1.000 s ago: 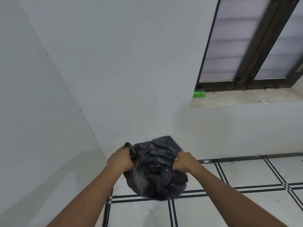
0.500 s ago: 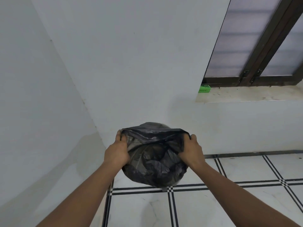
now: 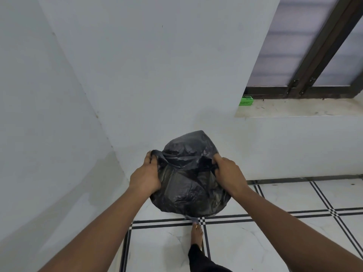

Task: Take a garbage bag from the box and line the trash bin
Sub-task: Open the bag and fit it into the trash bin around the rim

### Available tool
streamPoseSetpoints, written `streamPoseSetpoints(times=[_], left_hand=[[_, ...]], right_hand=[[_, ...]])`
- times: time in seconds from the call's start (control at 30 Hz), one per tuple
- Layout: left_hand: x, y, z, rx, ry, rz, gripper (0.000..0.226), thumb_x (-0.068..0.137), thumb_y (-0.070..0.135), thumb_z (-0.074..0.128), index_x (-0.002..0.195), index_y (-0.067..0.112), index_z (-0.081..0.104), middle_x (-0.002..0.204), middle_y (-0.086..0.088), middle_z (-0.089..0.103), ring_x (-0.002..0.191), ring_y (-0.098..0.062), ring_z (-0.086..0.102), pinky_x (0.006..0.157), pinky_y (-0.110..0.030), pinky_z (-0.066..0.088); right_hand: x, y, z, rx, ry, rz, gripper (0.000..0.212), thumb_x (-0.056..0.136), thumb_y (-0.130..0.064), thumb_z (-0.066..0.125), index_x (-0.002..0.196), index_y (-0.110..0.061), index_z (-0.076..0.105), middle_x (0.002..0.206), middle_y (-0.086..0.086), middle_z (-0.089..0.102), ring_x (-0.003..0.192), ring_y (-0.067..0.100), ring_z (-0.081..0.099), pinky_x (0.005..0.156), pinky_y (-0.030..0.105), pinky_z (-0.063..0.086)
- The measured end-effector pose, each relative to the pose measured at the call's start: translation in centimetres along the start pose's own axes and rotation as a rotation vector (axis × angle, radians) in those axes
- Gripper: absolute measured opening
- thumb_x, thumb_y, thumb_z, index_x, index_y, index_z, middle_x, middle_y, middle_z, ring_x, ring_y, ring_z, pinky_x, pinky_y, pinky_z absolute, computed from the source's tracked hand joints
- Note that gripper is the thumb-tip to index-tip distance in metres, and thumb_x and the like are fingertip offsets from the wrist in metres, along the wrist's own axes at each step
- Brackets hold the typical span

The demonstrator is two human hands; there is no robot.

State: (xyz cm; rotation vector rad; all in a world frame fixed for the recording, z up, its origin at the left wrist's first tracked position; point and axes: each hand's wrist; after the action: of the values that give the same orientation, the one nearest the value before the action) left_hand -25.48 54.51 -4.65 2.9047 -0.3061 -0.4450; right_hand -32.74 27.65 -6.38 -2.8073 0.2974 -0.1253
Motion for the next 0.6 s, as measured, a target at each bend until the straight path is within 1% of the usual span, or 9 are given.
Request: streamPoseSetpoints(times=[0.07, 0.13, 0.2, 0.23, 0.3, 0.4, 0.43, 0.5, 0.6], left_hand=[[0.5, 0.0, 0.1, -0.006, 0.001, 0.0, 0.105, 0.083, 0.014, 0.068, 0.166, 0.022, 0.005, 0.175, 0.003, -0.007, 0.111, -0.033, 0.067, 0.082, -0.04, 0.058], [0.9, 0.0, 0.2, -0.011, -0.019, -0.008, 0.107, 0.081, 0.011, 0.069, 0.166, 0.021, 0.005, 0.174, 0.003, -0.005, 0.111, -0.033, 0.067, 0.081, -0.04, 0.058], [1.8, 0.0, 0.3, -0.015, -0.026, -0.001, 0.106, 0.079, 0.01, 0.068, 0.165, 0.022, 0.008, 0.174, 0.005, -0.004, 0.11, -0.033, 0.067, 0.081, -0.04, 0.058], [2.3, 0.0, 0.4, -0.014, -0.025, 0.007, 0.104, 0.079, 0.01, 0.068, 0.165, 0.023, 0.01, 0.174, 0.006, -0.004, 0.109, -0.033, 0.068, 0.082, -0.04, 0.058], [3.4, -0.1, 0.7, 0.003, -0.032, 0.011, 0.101, 0.081, 0.011, 0.068, 0.165, 0.022, 0.013, 0.174, 0.008, -0.006, 0.109, -0.031, 0.068, 0.081, -0.039, 0.058], [4.9, -0.3, 1.6, 0.067, -0.075, 0.019, 0.097, 0.083, 0.013, 0.066, 0.164, 0.022, 0.015, 0.174, 0.009, -0.004, 0.111, -0.029, 0.068, 0.081, -0.037, 0.057], [5.1, -0.4, 2.0, 0.096, -0.102, 0.019, 0.096, 0.083, 0.014, 0.066, 0.164, 0.022, 0.016, 0.174, 0.008, -0.001, 0.114, -0.029, 0.067, 0.084, -0.038, 0.057], [5.8, -0.7, 3.0, 0.141, -0.173, 0.02, 0.092, 0.085, 0.018, 0.065, 0.164, 0.021, 0.019, 0.173, 0.007, 0.01, 0.12, -0.03, 0.064, 0.09, -0.04, 0.057], [7.0, -1.2, 4.9, 0.153, -0.27, 0.016, 0.086, 0.084, 0.026, 0.064, 0.161, 0.022, 0.027, 0.168, 0.006, 0.021, 0.131, -0.03, 0.056, 0.097, -0.045, 0.055]], right_hand=[[0.5, 0.1, 0.3, 0.038, -0.009, -0.018, 0.02, 0.088, -0.002, 0.048, 0.094, -0.021, 0.05, 0.09, 0.008, 0.062, 0.075, 0.03, 0.053, 0.061, 0.035, 0.038], [1.2, 0.5, 1.0, 0.075, -0.024, -0.002, 0.023, 0.09, -0.003, 0.049, 0.094, -0.02, 0.064, 0.094, 0.005, 0.06, 0.081, 0.028, 0.055, 0.067, 0.031, 0.036], [2.3, 0.9, 1.7, 0.114, -0.055, 0.05, 0.032, 0.092, -0.003, 0.051, 0.099, -0.022, 0.076, 0.101, 0.004, 0.064, 0.09, 0.027, 0.061, 0.074, 0.028, 0.044], [2.9, 1.1, 2.0, 0.123, -0.079, 0.076, 0.035, 0.092, -0.003, 0.053, 0.104, -0.024, 0.079, 0.107, 0.004, 0.068, 0.096, 0.028, 0.064, 0.08, 0.029, 0.048], [4.2, 1.5, 2.6, 0.125, -0.132, 0.105, 0.039, 0.092, -0.005, 0.054, 0.116, -0.025, 0.078, 0.119, 0.005, 0.071, 0.108, 0.029, 0.065, 0.092, 0.032, 0.051], [5.7, 1.9, 3.2, 0.106, -0.252, 0.13, 0.049, 0.089, -0.007, 0.051, 0.13, -0.026, 0.07, 0.131, 0.007, 0.069, 0.118, 0.031, 0.064, 0.098, 0.036, 0.051], [5.9, 1.9, 3.4, 0.111, -0.302, 0.147, 0.048, 0.089, -0.008, 0.05, 0.129, -0.026, 0.07, 0.132, 0.007, 0.069, 0.118, 0.031, 0.064, 0.098, 0.037, 0.052], [6.5, 2.1, 4.0, 0.16, -0.396, 0.2, 0.041, 0.089, -0.011, 0.048, 0.117, -0.024, 0.075, 0.125, 0.008, 0.071, 0.11, 0.03, 0.066, 0.096, 0.037, 0.054], [7.2, 2.6, 5.1, 0.244, -0.459, 0.271, 0.029, 0.079, -0.028, 0.055, 0.095, -0.018, 0.077, 0.103, 0.009, 0.075, 0.091, 0.026, 0.07, 0.083, 0.04, 0.06]])
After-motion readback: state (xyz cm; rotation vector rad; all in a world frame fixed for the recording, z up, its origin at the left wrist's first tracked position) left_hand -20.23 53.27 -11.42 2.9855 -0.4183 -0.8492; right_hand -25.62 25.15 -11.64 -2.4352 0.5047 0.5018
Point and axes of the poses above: each hand's wrist, its own x-axis towards the middle knuckle, its own z-axis out of the palm, y = z × x
